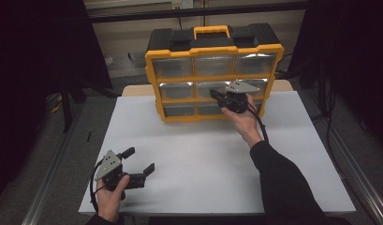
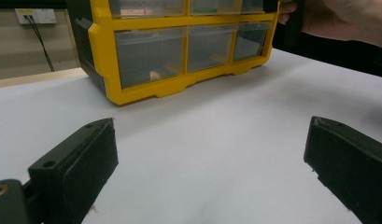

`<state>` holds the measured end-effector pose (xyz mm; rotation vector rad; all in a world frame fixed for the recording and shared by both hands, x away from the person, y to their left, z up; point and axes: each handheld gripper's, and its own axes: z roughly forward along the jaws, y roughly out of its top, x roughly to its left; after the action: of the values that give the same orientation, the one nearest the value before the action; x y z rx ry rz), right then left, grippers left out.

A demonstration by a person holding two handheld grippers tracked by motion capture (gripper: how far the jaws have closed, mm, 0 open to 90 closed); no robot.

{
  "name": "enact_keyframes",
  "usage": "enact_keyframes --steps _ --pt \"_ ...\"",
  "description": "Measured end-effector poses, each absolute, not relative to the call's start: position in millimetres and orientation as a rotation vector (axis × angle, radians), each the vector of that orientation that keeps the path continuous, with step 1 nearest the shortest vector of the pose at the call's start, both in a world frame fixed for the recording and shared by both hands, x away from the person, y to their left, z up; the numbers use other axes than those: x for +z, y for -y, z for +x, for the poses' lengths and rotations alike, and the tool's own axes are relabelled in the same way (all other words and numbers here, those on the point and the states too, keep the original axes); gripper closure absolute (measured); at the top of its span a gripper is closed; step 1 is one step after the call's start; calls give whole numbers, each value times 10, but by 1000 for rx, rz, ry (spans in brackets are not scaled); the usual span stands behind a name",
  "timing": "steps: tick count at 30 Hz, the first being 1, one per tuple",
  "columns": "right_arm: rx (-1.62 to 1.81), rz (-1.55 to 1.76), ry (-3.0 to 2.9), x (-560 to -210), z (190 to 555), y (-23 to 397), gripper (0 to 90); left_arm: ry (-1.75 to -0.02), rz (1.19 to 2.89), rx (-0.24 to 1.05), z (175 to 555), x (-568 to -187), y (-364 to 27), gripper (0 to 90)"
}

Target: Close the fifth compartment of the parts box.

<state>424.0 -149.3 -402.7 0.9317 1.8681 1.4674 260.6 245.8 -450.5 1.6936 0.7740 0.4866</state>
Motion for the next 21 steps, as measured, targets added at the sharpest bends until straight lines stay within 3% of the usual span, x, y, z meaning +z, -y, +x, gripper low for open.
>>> enact_keyframes --steps 21 --pt "1468 955 -1873 -4091 4343 1511 900 -787 1689 482 2603 -4520 -2477 27"
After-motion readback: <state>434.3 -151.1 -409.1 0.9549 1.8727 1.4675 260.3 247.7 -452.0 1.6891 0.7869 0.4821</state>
